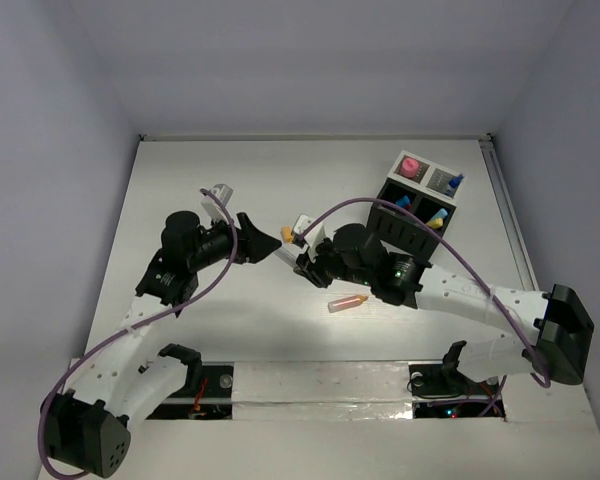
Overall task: Sort the stationery into containers
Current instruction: Pick up the pen from the center of the board.
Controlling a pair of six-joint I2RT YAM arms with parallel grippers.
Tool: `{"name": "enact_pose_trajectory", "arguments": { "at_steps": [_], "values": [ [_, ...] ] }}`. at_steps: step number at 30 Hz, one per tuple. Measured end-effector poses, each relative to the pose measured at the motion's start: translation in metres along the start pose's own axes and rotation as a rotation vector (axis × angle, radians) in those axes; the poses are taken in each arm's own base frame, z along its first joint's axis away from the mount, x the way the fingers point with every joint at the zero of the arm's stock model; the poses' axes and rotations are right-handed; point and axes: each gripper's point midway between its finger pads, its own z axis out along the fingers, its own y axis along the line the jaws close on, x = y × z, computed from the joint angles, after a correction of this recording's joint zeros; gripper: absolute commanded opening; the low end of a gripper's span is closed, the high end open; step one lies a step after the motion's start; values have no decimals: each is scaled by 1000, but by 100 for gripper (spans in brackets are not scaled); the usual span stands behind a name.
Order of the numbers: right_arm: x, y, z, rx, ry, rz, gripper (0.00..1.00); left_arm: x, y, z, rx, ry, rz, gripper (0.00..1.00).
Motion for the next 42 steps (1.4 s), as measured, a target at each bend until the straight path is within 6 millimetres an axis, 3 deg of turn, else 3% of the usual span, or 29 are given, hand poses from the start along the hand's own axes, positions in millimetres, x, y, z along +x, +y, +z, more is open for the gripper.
{"name": "enact_pose_trajectory", "arguments": {
  "at_steps": [10, 17, 27, 29, 30, 33, 36, 40, 42],
  "values": [
    [-1, 10, 0, -47, -7, -7, 14, 10, -6, 10, 79, 41, -61, 50],
    [-5, 11, 1, -48, -22, -25, 14, 10, -13, 11, 122, 52, -74, 34],
    [-12, 4, 2, -3, -47, -49, 14, 16, -17, 12, 170, 88, -94, 37],
    [-14, 3, 2, 2, -55, -52, 14, 17, -18, 13, 178, 95, -98, 32],
    [-15, 2, 2, 5, -57, -53, 14, 18, -18, 13, 180, 97, -100, 20],
    [-13, 1, 3, 12, -51, -58, 14, 16, -24, 12, 205, 98, -113, 0],
    [-13, -2, 5, 33, -52, -60, 16, 14, -25, 12, 208, 89, -101, 0],
    [-15, -7, 6, 66, -62, -61, 29, 11, -24, 11, 203, 73, -93, 0],
    [-18, -9, 6, 88, -74, -56, 48, 8, -25, 10, 198, 53, -84, 0]
  ]
}}
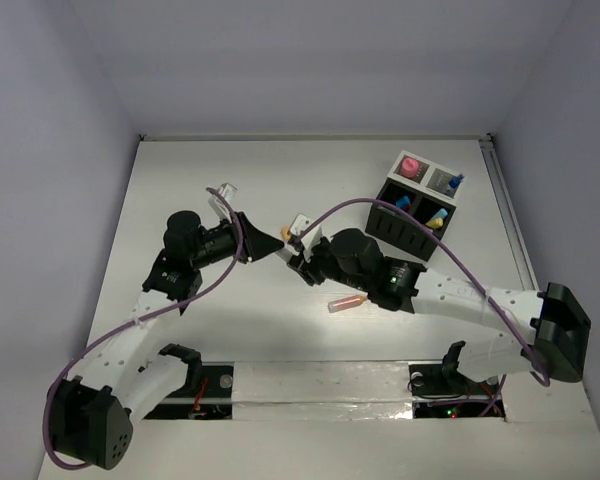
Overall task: Sort the stationery into containers
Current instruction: Pick up the pen from the center of the board.
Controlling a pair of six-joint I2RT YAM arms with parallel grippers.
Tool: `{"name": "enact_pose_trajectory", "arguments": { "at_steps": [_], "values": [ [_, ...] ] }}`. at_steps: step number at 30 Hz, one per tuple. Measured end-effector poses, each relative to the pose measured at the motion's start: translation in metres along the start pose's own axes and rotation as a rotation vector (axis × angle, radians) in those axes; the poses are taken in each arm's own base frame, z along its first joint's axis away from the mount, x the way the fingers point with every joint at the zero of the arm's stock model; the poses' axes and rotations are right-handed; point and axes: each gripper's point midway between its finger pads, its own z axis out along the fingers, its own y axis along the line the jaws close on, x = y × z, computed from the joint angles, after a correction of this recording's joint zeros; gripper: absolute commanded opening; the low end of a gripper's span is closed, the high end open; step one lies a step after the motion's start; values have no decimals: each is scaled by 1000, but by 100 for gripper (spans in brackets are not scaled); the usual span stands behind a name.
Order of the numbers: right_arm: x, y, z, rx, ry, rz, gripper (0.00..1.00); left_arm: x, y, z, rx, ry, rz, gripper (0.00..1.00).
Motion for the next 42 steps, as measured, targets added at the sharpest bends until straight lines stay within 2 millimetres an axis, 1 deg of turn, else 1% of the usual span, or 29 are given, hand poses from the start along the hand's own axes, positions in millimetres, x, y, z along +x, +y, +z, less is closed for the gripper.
{"name": "enact_pose_trajectory", "arguments": {
  "at_steps": [1, 2, 5, 8, 11, 13, 15, 16, 17, 19, 20, 21, 22, 23, 25, 27, 29, 30, 31, 32, 35, 37, 42],
  "values": [
    [-1, -2, 0, 19, -3, 7, 57, -2, -1, -1, -1, -14, 7, 0],
    [-2, -5, 0, 41, -14, 16, 72, -3, -2, -3, -5, -29, 15, 0],
    [-6, -15, -3, 106, -51, 60, 92, -10, -8, -10, -10, -87, 34, 0],
    [-11, -23, -13, 156, -93, 149, 93, -22, -14, -19, -18, -184, 50, 0],
    [-30, -23, -20, 159, -169, 264, 93, -32, -18, -29, -24, -285, 55, 0],
    [-44, -19, -24, 129, -223, 335, 92, -38, -19, -33, -26, -340, 48, 0],
    [-57, -10, -26, 73, -270, 397, 88, -43, -19, -36, -25, -383, 36, 0],
    [-63, -3, -26, 33, -287, 426, 84, -44, -18, -36, -24, -395, 27, 0],
    [-66, 3, -26, -3, -297, 449, 69, -45, -18, -36, -21, -404, 21, 0],
    [-71, 16, -23, -76, -305, 485, 44, -45, -16, -35, -20, -410, 1, 0],
    [-70, 21, -20, -103, -298, 500, 23, -46, -15, -34, -18, -411, -7, 0],
    [-68, 27, -17, -132, -287, 523, 10, -46, -15, -33, -16, -411, -13, 0],
    [-65, 29, -14, -138, -276, 525, 10, -46, -15, -32, -15, -411, -19, 0],
    [-61, 32, -12, -145, -260, 532, 8, -47, -15, -32, -12, -413, -21, 0],
    [-56, 35, -11, -155, -240, 532, 8, -47, -16, -32, -7, -417, -24, 0],
    [-56, 36, -11, -161, -237, 534, 13, -47, -17, -33, -2, -421, -23, 0],
    [-55, 37, -11, -165, -227, 539, 24, -48, -18, -33, 4, -425, -26, 0],
    [-55, 38, -10, -168, -223, 543, 41, -48, -19, -33, 9, -428, -27, 0],
    [-54, 38, -8, -169, -218, 553, 51, -48, -19, -33, 15, -431, -29, 0],
    [-53, 39, -5, -168, -213, 558, 70, -48, -19, -34, 20, -434, -31, 0],
    [-47, 37, 3, -141, -198, 608, 89, -43, -16, -33, 27, -438, -47, 0],
    [-48, 36, 6, -132, -206, 657, 91, -40, -12, -34, 26, -444, -61, 0],
    [-63, 34, 5, -154, -325, 795, 92, -39, -12, -38, 60, -488, -101, 0]
  ]
}}
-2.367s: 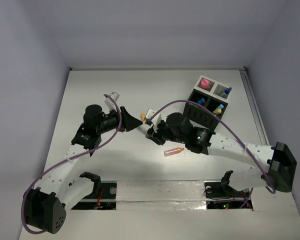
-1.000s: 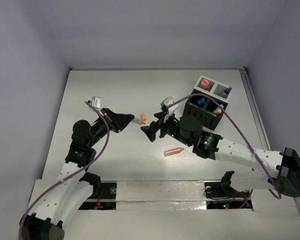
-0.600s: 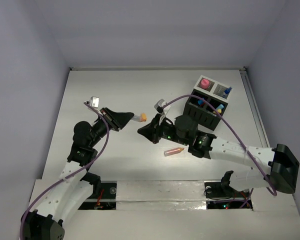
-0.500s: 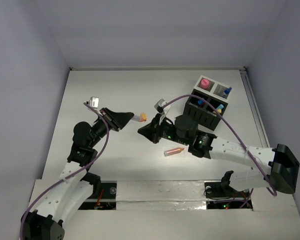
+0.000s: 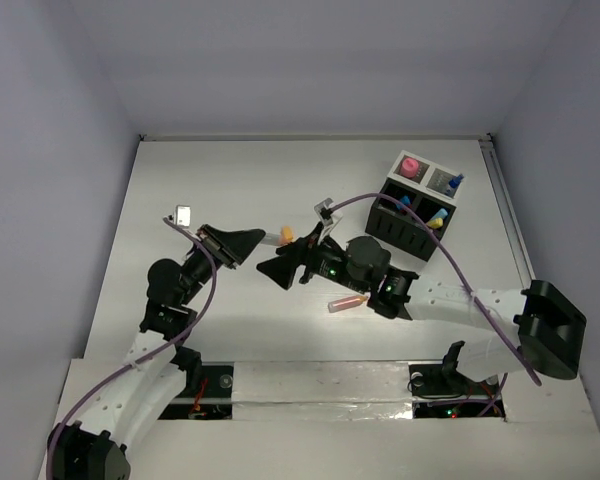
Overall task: Sort the stationery into containers
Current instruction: Pick up the pen from the center of the board.
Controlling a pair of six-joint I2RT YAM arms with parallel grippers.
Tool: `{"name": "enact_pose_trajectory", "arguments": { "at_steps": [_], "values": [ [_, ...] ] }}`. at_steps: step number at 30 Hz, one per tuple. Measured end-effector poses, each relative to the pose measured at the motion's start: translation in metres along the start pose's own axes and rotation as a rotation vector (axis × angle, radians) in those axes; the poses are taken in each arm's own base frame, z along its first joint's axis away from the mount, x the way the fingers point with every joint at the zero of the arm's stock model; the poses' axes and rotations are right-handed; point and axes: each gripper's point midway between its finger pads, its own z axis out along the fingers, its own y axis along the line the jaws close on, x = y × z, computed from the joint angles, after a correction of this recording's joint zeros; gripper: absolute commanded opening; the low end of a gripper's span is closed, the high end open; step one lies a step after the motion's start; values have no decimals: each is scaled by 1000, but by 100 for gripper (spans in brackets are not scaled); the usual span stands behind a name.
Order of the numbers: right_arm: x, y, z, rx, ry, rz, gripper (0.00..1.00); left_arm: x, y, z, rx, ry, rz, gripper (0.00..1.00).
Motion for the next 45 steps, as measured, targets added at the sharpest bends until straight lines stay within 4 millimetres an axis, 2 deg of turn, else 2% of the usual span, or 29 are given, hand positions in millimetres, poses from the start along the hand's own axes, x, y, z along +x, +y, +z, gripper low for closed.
{"name": "enact_pose_trajectory", "arguments": {
  "at_steps": [8, 10, 17, 21, 26, 29, 33, 40, 44, 45],
  "values": [
    [-18, 3, 7, -31, -147, 116, 92, -5, -21, -10, 103, -55, -57, 0],
    [-25, 5, 8, -45, -185, 141, 88, -7, -26, -12, 129, -66, -67, 0],
    [-38, 12, 7, -97, -271, 192, 68, -7, -37, -19, 197, -85, -106, 0],
    [-44, 16, 7, -125, -299, 200, 48, -7, -41, -21, 210, -83, -108, 0],
    [-49, 23, 6, -160, -317, 208, 29, -7, -45, -22, 226, -80, -110, 0],
    [-50, 26, 5, -178, -321, 211, 30, -8, -47, -23, 236, -80, -123, 0],
    [-51, 28, 4, -188, -319, 209, 43, -8, -48, -23, 242, -79, -126, 0],
    [-49, 29, 4, -190, -313, 205, 42, -8, -50, -24, 247, -80, -123, 0],
    [-48, 30, 4, -194, -306, 203, 28, -8, -49, -23, 246, -78, -123, 0],
    [-48, 30, 4, -197, -305, 202, 14, -7, -49, -23, 245, -76, -125, 0]
  ]
}}
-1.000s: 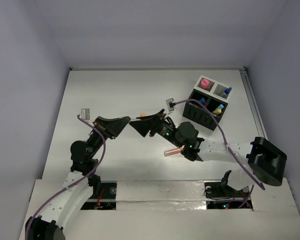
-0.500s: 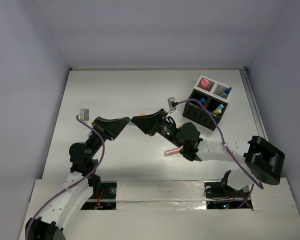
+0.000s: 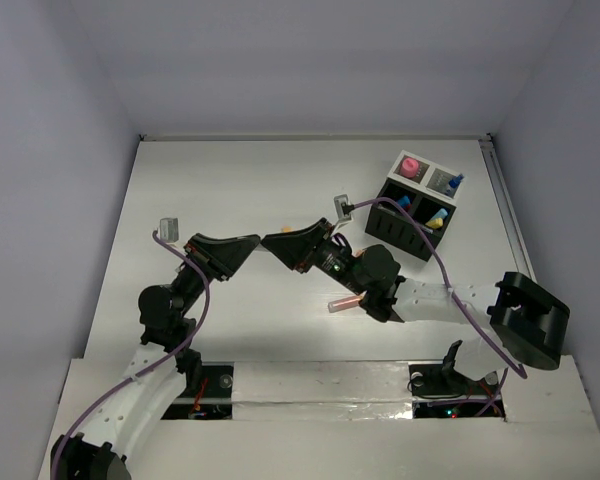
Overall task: Sort the stationery into containers
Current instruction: Pick up the pen from the center of the board.
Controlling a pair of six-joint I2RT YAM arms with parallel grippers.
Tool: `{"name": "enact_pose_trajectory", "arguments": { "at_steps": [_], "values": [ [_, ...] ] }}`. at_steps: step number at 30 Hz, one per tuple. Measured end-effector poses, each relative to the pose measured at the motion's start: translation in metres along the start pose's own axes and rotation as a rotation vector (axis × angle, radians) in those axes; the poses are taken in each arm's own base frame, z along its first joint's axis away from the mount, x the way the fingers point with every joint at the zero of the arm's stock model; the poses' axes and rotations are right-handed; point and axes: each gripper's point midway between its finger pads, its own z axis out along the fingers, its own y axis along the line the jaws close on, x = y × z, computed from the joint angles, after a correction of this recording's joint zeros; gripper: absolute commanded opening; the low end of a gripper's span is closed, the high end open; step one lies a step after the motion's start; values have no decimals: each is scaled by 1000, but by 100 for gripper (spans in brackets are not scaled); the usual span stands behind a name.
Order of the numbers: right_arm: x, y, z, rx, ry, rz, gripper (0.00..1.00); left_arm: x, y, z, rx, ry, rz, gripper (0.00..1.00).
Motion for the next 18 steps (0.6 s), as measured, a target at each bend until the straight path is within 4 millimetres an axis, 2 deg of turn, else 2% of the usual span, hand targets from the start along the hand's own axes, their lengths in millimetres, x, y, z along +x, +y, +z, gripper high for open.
{"name": "enact_pose_trajectory", "arguments": {
  "at_steps": [3, 5, 6, 8, 9, 12, 18],
  "values": [
    [-2, 4, 0, -18, -2, 24, 0, 0, -3, 0, 11, 0, -14, 0],
    [-2, 7, 0, -30, -1, 33, 0, 0, -5, 0, 17, 2, -14, 9],
    [-3, 8, 0, -32, 0, 31, 0, 1, -5, 0, 19, 7, -14, 18],
    [-4, 7, -2, -23, 9, 16, 0, 3, -4, 0, 13, 20, -3, 28],
    [-4, 5, -3, -11, 19, -1, 0, 4, -1, 0, 3, 29, 7, 37],
    [-11, -8, -10, 46, 62, -55, 0, 12, 6, -1, -33, 79, 36, 49],
    [-54, -39, -24, 141, 196, -163, 0, 22, 12, -6, -95, 164, 102, 53]
  ]
}}
